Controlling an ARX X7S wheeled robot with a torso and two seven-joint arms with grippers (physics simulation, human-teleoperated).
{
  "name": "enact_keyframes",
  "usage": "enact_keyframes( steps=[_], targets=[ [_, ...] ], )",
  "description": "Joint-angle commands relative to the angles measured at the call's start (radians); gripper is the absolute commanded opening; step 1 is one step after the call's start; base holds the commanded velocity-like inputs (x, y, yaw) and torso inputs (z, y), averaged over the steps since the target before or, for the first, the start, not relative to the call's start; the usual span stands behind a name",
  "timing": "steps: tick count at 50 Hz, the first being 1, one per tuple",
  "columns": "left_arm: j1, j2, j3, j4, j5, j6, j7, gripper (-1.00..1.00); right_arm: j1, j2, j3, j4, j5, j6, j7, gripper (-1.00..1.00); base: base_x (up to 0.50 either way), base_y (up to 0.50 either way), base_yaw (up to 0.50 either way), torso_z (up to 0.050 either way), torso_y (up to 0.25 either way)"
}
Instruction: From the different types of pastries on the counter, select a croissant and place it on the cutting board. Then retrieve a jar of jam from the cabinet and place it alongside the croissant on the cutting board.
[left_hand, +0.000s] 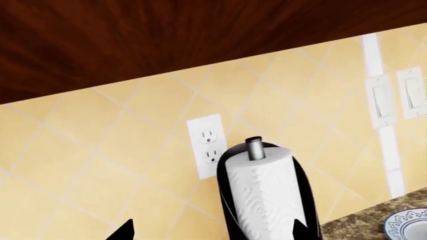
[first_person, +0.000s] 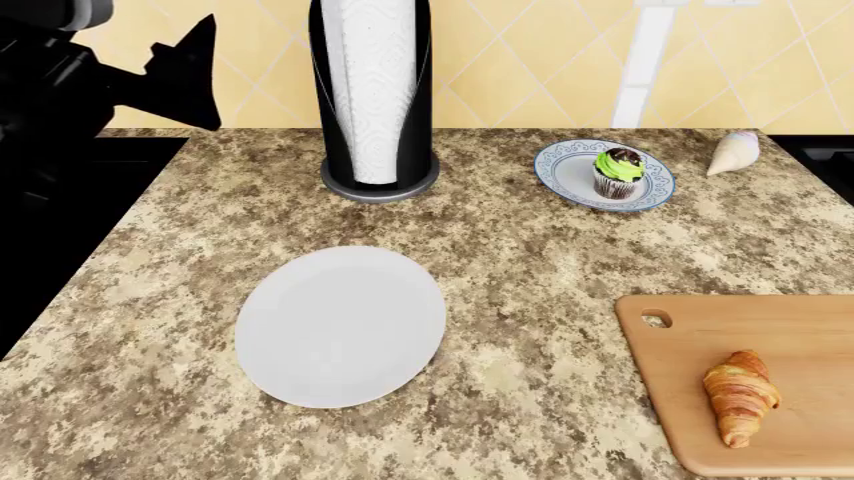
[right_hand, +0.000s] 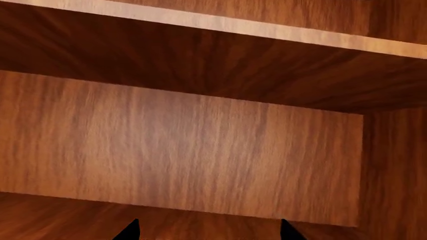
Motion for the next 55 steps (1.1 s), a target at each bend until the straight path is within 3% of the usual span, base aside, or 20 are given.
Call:
enact_keyframes(
  steps=[1,55],
  targets=[
    [0.0,0.003,0.004,0.002,-0.002,0.001,-0.002,1.0,0.0,0.008,0.001,0.007,0.008,0.007,0.013,1.0,0.0,0.0,0.0,0.0,0.0],
    [-0.014,-0.023,-0.03,0.018,-0.038,-0.027,-0.019,1.0,0.0,-0.011,-0.003,0.05,-0.002,-0.013,-0.021,1.0,0.0,-0.24,0.0,0.0,0.0]
  ],
)
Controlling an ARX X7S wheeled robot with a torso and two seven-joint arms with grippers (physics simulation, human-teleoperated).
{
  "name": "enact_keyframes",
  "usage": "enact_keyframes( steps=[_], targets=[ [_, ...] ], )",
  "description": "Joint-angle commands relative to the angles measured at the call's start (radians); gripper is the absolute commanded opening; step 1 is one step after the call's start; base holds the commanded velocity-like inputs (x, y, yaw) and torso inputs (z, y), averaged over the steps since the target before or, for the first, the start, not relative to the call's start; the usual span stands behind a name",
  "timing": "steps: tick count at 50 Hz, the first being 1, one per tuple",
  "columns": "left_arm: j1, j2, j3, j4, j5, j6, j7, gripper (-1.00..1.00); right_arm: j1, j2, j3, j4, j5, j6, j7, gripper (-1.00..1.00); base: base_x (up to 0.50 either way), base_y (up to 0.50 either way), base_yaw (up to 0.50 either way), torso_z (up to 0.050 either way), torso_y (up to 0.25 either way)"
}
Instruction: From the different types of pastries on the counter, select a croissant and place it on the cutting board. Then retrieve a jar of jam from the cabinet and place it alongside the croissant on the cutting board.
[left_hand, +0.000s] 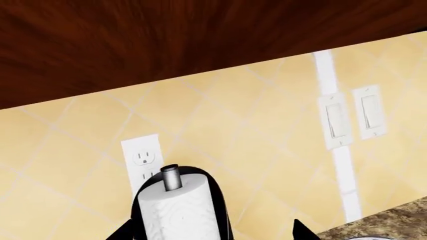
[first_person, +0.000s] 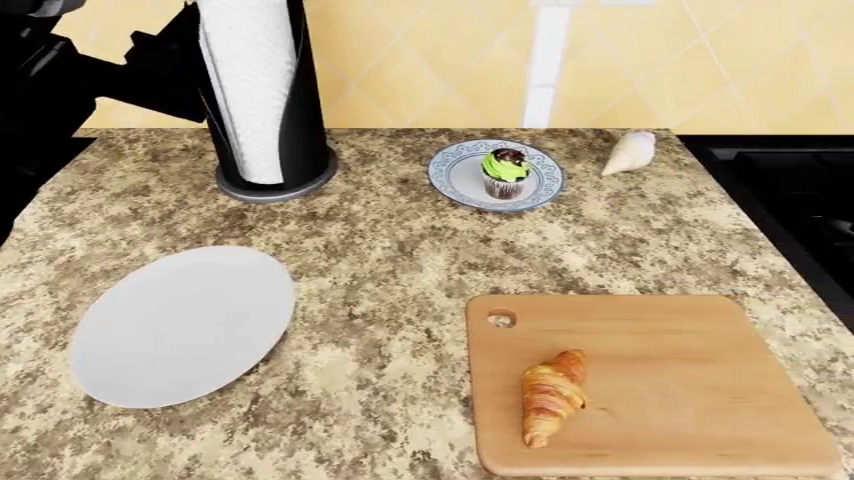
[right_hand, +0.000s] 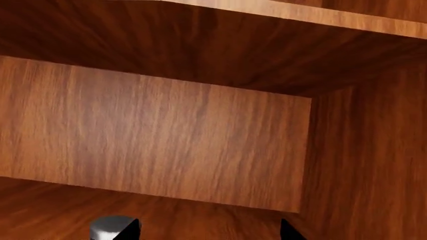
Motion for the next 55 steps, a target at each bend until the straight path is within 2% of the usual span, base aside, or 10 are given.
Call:
enact_keyframes(
  steps=[1,12,20,30,38,42,48,55],
  targets=[
    [-0.004,-0.006,-0.007,0.003,-0.008,-0.006,-0.003,1.0,0.0,-0.004,0.0,0.011,0.005,-0.005,0.0,1.0,0.0,-0.08,0.0,0.0,0.0],
    [-0.014,-0.004,0.01,-0.032,0.022,0.031,0.004,1.0,0.0,-0.005,0.009,0.052,0.073,-0.033,0.027,1.0,0.0,0.0,0.0,0.0,0.0],
    [-0.1,0.011,0.057,-0.167,0.12,0.098,-0.011,1.0,0.0,-0.003,0.018,0.059,0.135,0.052,-0.009,1.0,0.0,0.0,0.0,0.0,0.0],
    [-0.319,0.057,0.171,-0.511,0.275,0.222,0.017,1.0,0.0,-0.018,0.026,0.07,0.199,0.159,-0.079,1.0,0.0,0.0,0.0,0.0,0.0],
    [-0.551,0.147,0.242,-1.024,0.368,0.346,0.07,1.0,0.0,-0.037,0.024,0.089,0.197,0.198,-0.111,1.0,0.0,0.0,0.0,0.0,0.0],
    [-0.632,0.16,0.264,-1.223,0.389,0.419,0.134,1.0,0.0,-0.043,0.019,0.092,0.179,0.18,-0.134,1.0,0.0,0.0,0.0,0.0,0.0],
    [-0.718,0.14,0.3,-1.388,0.411,0.466,0.256,1.0,0.0,-0.051,0.011,0.1,0.15,0.17,-0.172,1.0,0.0,0.0,0.0,0.0,0.0],
    [-0.764,0.095,0.355,-1.435,0.446,0.441,0.364,1.0,0.0,-0.057,0.01,0.106,0.133,0.17,-0.191,1.0,0.0,0.0,0.0,0.0,0.0]
  ],
)
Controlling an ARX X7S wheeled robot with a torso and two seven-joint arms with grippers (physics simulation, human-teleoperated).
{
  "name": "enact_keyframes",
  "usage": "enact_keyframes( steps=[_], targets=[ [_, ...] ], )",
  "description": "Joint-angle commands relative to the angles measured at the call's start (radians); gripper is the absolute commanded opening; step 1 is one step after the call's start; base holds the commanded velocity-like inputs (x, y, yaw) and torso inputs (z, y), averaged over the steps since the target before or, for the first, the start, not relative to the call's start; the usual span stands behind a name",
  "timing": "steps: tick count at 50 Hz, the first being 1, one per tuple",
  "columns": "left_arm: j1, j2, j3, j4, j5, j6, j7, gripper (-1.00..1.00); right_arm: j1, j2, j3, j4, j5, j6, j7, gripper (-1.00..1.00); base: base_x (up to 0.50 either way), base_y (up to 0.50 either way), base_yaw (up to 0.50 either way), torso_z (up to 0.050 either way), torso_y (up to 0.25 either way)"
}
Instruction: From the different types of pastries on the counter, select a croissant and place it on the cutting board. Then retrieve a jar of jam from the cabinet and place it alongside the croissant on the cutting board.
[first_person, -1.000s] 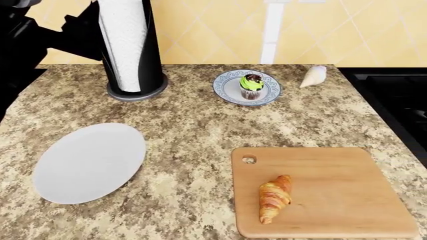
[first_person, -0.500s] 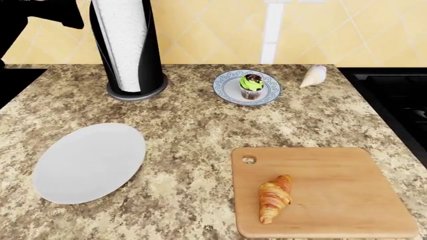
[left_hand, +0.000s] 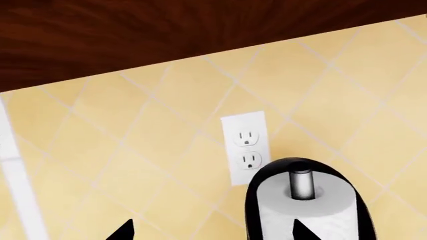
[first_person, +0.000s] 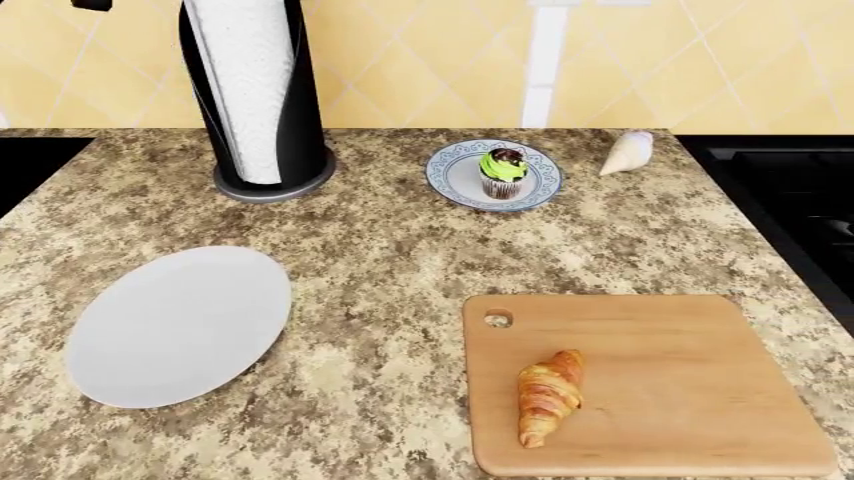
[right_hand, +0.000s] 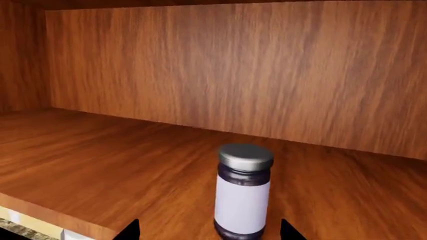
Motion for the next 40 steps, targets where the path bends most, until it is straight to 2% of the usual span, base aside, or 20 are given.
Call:
enact_keyframes(
  steps=[1,5,10,25,32,40],
  targets=[
    [-0.15,-0.026,0.083,-0.258,0.071,0.047,0.155,1.0,0.0,-0.012,-0.005,0.015,-0.023,0.001,-0.041,1.0,0.0,0.0,0.0,0.0,0.0],
    [-0.241,-0.018,0.126,-0.366,0.118,0.066,0.181,1.0,0.0,-0.01,-0.005,0.021,-0.023,-0.006,-0.032,1.0,0.0,0.0,0.0,0.0,0.0],
    [-0.278,-0.015,0.141,-0.371,0.149,0.031,0.187,1.0,0.0,-0.006,-0.006,0.021,-0.024,-0.004,-0.024,1.0,0.0,0.0,0.0,0.0,0.0],
    [-0.277,0.003,0.09,-0.372,0.183,0.016,0.168,1.0,0.0,-0.016,-0.025,0.072,-0.071,-0.069,0.131,1.0,0.0,0.0,0.0,0.0,0.0],
    [-0.274,0.007,0.06,-0.372,0.196,0.018,0.167,1.0,0.0,-0.019,-0.003,0.072,-0.021,-0.066,0.189,1.0,0.0,0.0,0.0,0.0,0.0],
    [-0.267,0.007,0.036,-0.372,0.212,0.023,0.159,1.0,0.0,-0.02,0.0,0.073,-0.002,-0.073,0.199,1.0,0.0,0.0,0.0,0.0,0.0]
  ],
)
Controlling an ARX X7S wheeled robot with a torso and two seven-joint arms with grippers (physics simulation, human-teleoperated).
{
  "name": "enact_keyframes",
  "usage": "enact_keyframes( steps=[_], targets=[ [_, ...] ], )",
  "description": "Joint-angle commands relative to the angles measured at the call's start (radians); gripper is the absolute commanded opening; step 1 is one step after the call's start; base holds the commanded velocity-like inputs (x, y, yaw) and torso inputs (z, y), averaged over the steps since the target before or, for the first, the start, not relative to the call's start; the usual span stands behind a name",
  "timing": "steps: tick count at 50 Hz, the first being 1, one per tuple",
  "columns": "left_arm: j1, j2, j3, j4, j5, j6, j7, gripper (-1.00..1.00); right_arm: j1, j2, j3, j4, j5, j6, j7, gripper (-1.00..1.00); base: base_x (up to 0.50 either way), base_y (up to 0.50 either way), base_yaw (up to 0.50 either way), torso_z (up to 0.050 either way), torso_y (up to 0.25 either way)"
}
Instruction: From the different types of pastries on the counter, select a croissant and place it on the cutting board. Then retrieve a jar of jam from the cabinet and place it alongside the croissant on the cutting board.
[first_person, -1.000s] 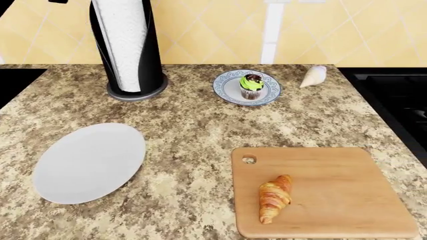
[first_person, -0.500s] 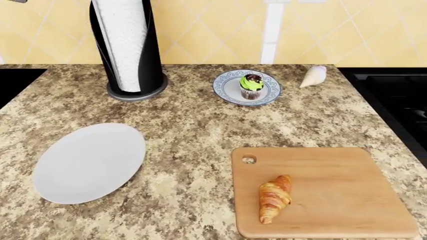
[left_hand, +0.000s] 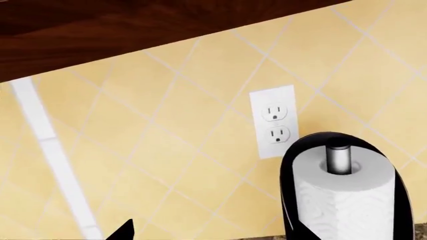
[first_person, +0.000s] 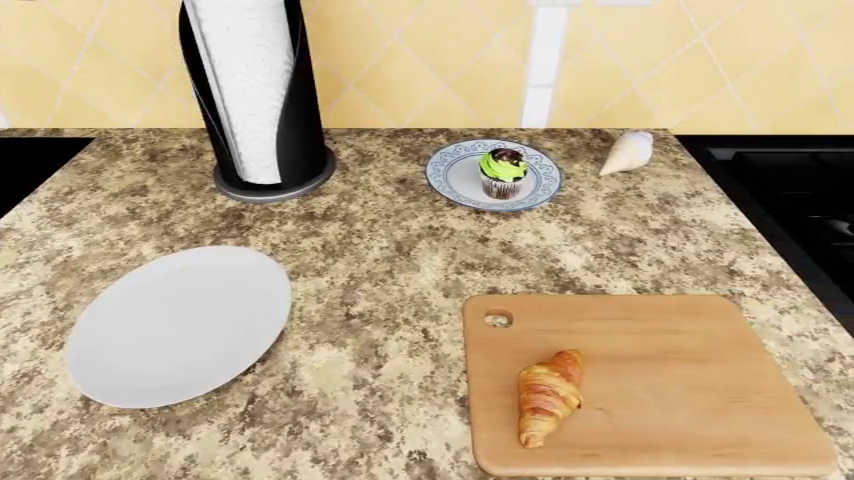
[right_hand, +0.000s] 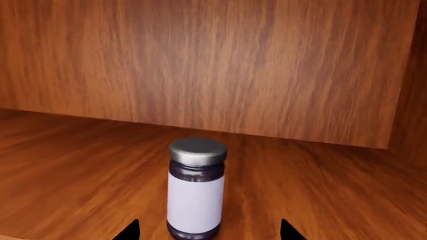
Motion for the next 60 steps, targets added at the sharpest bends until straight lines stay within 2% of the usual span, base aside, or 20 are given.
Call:
enact_keyframes(
  steps=[1,21,46,57,58,60],
  targets=[
    [0.002,0.003,-0.033,-0.008,0.025,0.003,-0.006,1.0,0.0,-0.003,0.007,0.007,0.021,-0.01,0.046,1.0,0.0,0.0,0.0,0.0,0.0],
    [0.006,0.003,-0.067,-0.008,0.049,0.006,-0.006,1.0,0.0,-0.003,0.007,0.007,0.021,-0.01,0.046,1.0,0.07,0.0,0.0,0.0,0.0],
    [0.01,-0.006,-0.093,-0.008,0.054,0.007,-0.008,1.0,0.0,-0.003,0.007,0.007,0.021,-0.01,0.046,1.0,0.18,0.16,0.0,0.0,0.0],
    [0.018,0.001,-0.097,-0.008,0.057,0.01,-0.008,1.0,0.0,-0.003,0.007,0.007,0.021,-0.01,0.046,1.0,0.0,0.0,0.0,0.0,0.0],
    [0.018,0.002,-0.097,-0.008,0.057,0.01,-0.009,1.0,-0.007,-0.002,-0.064,0.068,0.084,-0.038,0.14,1.0,0.0,0.0,0.0,0.0,0.0],
    [0.019,0.004,-0.097,-0.008,0.057,0.011,-0.009,1.0,-0.009,0.001,-0.07,0.068,0.085,-0.035,0.148,1.0,0.0,0.0,0.0,0.0,0.0]
  ],
)
